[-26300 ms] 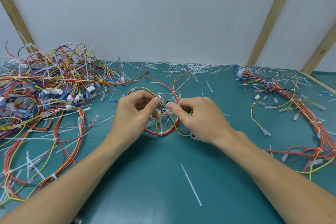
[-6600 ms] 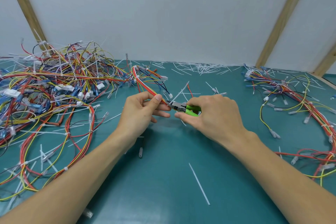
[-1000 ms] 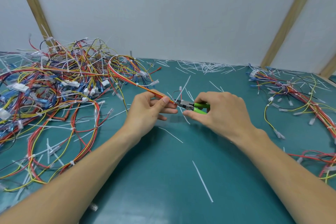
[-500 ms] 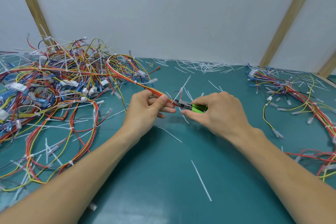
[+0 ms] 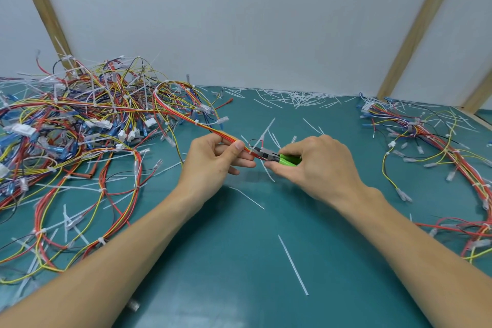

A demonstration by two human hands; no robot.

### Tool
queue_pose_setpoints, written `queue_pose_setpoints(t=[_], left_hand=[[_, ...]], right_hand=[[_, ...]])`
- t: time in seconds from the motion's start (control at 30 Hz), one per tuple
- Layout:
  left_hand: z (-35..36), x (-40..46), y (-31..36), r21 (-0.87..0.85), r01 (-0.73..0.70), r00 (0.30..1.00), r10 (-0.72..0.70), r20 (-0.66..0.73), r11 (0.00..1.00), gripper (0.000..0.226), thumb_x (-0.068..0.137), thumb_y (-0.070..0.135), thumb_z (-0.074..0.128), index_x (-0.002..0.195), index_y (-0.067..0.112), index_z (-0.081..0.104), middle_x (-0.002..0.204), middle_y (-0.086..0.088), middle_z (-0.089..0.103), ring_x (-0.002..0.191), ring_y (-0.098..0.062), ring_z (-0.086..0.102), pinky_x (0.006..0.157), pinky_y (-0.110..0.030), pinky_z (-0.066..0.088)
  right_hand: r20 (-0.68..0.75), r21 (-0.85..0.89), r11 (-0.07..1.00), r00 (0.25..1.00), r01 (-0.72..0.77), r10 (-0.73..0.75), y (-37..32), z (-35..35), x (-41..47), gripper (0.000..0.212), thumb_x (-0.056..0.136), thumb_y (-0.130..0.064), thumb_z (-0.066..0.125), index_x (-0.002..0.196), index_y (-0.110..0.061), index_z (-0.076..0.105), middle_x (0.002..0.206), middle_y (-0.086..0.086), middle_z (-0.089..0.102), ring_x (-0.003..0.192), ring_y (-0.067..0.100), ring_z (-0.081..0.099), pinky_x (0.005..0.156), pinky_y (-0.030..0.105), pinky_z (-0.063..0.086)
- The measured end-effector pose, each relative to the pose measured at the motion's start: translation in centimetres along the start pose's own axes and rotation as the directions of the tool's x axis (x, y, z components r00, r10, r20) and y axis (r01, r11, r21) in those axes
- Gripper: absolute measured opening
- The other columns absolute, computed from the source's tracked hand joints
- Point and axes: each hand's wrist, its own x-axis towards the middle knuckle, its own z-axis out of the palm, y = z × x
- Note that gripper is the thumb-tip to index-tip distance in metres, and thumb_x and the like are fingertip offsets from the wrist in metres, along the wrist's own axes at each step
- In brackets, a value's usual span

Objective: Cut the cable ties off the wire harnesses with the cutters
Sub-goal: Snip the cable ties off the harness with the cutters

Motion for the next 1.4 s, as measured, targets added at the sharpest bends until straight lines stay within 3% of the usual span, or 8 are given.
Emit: queue_pose_setpoints(t=[0.63,1.03,1.2,1.4], left_hand=[[-0.10,-0.12,0.39,0.023,0.004,1.000,-0.004,0.004,1.000,0.013,0.101,0.015,0.057,0.094,0.005,0.062,0.082,-0.007,0.078,0.076,-0.021,0.077,0.057,-0.024,0.056],[0.10,-0.28,0.37,0.077,-0.024,0.999,0.022,0.029,0.997,0.013,0.102,0.013,0.057,0.091,0.009,0.060,0.083,-0.006,0.078,0.077,-0.021,0.077,0.059,-0.028,0.055],[0.07,-0.27,0.42,0.073,-0.026,1.000,0.025,0.014,0.997,0.011,0.102,0.013,0.057,0.092,0.008,0.061,0.082,-0.006,0.078,0.077,-0.020,0.077,0.059,-0.026,0.055],[0.05,-0.15,0.27,0.072,-0.038,0.999,0.037,0.012,0.997,0.013,0.102,0.012,0.056,0.091,0.008,0.061,0.079,-0.002,0.078,0.075,-0.020,0.077,0.058,-0.025,0.055]], right_hand=[[-0.040,0.013,1.000,0.999,-0.012,0.013,0.06,0.52,-0.12,0.047,0.080,-0.075,0.063,0.074,-0.029,0.069,0.059,-0.006,0.057,0.067,0.021,0.053,0.053,0.027,0.030],[-0.082,0.112,0.992,0.995,-0.049,0.058,0.35,0.53,-0.25,0.051,0.084,-0.078,0.058,0.077,-0.029,0.070,0.062,-0.008,0.062,0.069,0.020,0.058,0.060,0.030,0.046],[-0.036,0.066,0.997,0.999,-0.030,0.032,0.11,0.71,-0.35,0.048,0.083,-0.077,0.058,0.065,-0.032,0.059,0.058,-0.006,0.056,0.066,0.020,0.052,0.053,0.027,0.034],[-0.024,0.028,1.000,1.000,-0.002,0.002,0.03,0.76,-0.21,0.050,0.083,-0.077,0.056,0.065,-0.031,0.060,0.055,-0.004,0.054,0.064,0.020,0.051,0.050,0.027,0.027]])
